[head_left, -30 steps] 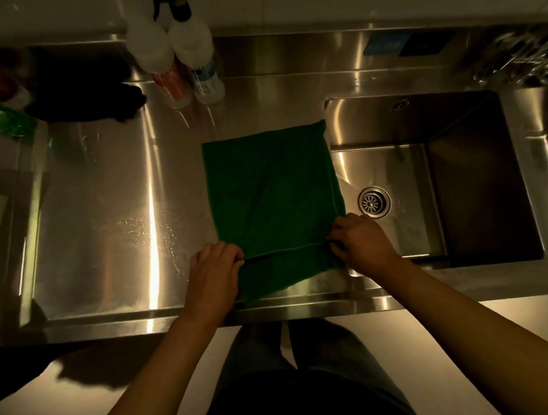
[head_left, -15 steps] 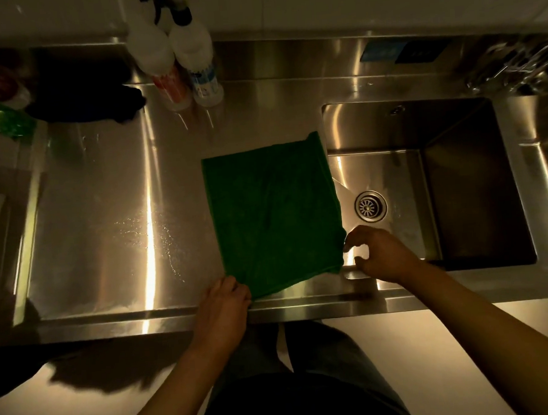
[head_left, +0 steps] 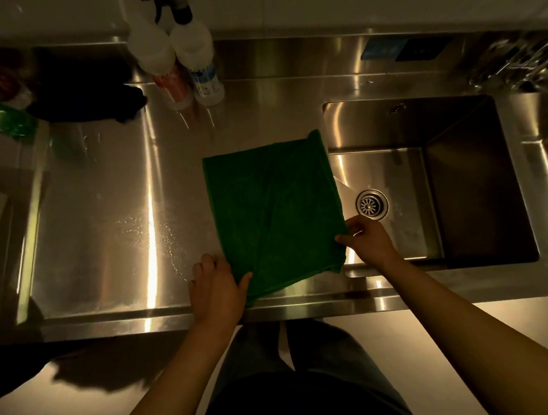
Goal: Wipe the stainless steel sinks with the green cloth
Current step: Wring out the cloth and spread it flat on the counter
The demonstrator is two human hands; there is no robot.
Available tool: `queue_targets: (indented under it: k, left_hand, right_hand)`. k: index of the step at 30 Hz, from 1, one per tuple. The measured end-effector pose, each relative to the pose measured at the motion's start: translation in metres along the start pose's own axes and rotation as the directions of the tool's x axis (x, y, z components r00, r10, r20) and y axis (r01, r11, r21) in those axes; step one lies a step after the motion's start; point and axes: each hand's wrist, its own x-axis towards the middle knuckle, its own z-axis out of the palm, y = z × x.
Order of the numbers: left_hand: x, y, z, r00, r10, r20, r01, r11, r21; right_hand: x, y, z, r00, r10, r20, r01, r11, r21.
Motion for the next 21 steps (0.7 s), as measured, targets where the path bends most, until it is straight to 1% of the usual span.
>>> queue_targets:
  k: [4,7,9,12,14,17,21]
  left_hand:
    - [-0.004,0.002,0.005,1.0,0.017,0.0,-0.017,1.0,0.012]
    - [-0.005,0.003,0.005,0.999,0.044,0.004,-0.044,0.999,0.028]
    - [-0.004,0.002,0.003,0.999,0.044,0.008,-0.044,0.998,0.052]
    - [-0.003,-0.008,-0.004,0.999,0.032,0.004,-0.032,0.999,0.039]
    - [-0.004,-0.015,-0.012,0.999,0.031,-0.008,-0.03,0.999,0.013]
    - [-0.003,-0.024,-0.027,0.999,0.026,-0.023,-0.026,0.999,0.021]
    - [-0.004,-0.039,-0.04,0.999,0.033,-0.029,-0.032,0.999,0.008]
  right_hand:
    - [-0.002,0.001,0.004,1.0,-0.004,-0.001,0.004,1.0,0.029]
    - [-0.005,0.0,0.006,0.998,-0.026,-0.065,0.028,0.999,0.033]
    - [-0.009,0.0,0.007,0.996,-0.051,-0.073,0.054,0.998,0.037]
    - [-0.016,0.0,0.006,1.0,-0.014,-0.005,0.015,0.999,0.045]
    - [-0.017,0.001,0.002,0.997,0.04,0.062,-0.039,0.999,-0.016]
    - [-0.024,0.003,-0.004,0.983,0.051,0.174,-0.037,0.996,-0.085]
    - [-0.039,0.004,-0.009,0.967,0.053,0.249,-0.042,0.998,-0.05]
